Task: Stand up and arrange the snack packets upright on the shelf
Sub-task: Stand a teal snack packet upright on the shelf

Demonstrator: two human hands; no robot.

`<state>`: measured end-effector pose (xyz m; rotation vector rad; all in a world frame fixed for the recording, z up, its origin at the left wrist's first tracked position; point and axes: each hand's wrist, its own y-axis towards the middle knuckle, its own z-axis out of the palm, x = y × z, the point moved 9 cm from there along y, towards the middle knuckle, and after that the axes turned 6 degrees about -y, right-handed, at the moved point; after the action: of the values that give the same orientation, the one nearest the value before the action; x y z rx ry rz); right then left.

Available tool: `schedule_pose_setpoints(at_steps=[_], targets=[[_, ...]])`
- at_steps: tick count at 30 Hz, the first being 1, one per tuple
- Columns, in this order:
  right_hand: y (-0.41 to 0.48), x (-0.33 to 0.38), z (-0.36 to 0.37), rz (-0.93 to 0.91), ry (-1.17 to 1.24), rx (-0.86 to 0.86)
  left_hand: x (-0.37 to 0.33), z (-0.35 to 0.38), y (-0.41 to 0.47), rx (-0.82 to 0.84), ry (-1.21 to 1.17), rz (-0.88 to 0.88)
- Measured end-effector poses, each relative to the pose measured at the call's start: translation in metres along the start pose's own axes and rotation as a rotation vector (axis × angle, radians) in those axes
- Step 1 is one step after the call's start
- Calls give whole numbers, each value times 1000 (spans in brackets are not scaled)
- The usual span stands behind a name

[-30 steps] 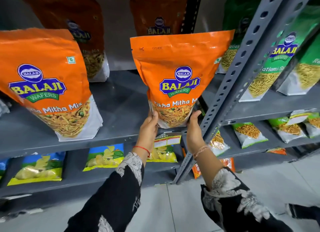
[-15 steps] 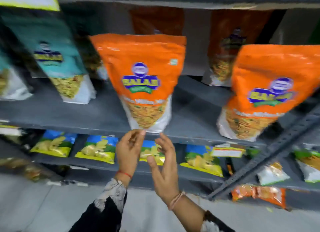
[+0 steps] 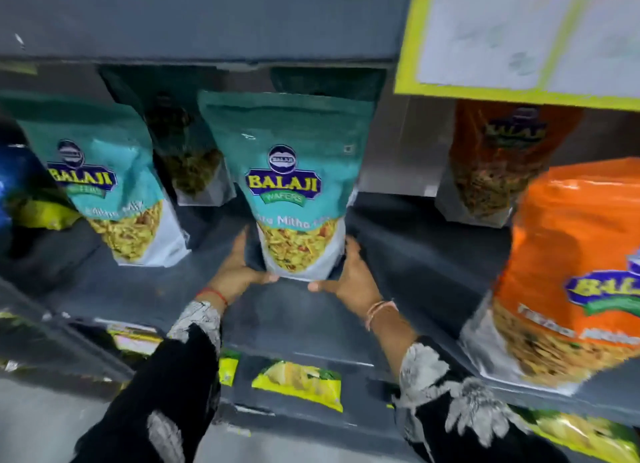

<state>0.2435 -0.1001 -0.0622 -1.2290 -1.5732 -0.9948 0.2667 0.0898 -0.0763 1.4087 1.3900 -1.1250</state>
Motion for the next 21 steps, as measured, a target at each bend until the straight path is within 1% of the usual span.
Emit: schedule_pose_setpoints(at_steps=[2, 3, 7, 10, 14, 17, 21], targets=[[11, -12, -2, 82, -80, -61, -2, 11, 13, 133, -34, 21], [14, -15, -2, 115, -114, -72, 0, 12, 15, 143, -54, 4], [3, -15, 0, 156, -209, -79, 5, 8, -1, 80, -137, 9], [-29, -14, 5, 168, -263, -83, 11, 6, -36, 58, -115, 22], [-74, -12, 21, 188, -280, -30, 15, 4, -77, 62, -57, 69], [-87, -8, 24, 183, -341, -30, 16, 2, -94, 59, -32, 71], [-90, -7, 25, 196, -358, -12, 16, 2, -99, 59, -35, 68]])
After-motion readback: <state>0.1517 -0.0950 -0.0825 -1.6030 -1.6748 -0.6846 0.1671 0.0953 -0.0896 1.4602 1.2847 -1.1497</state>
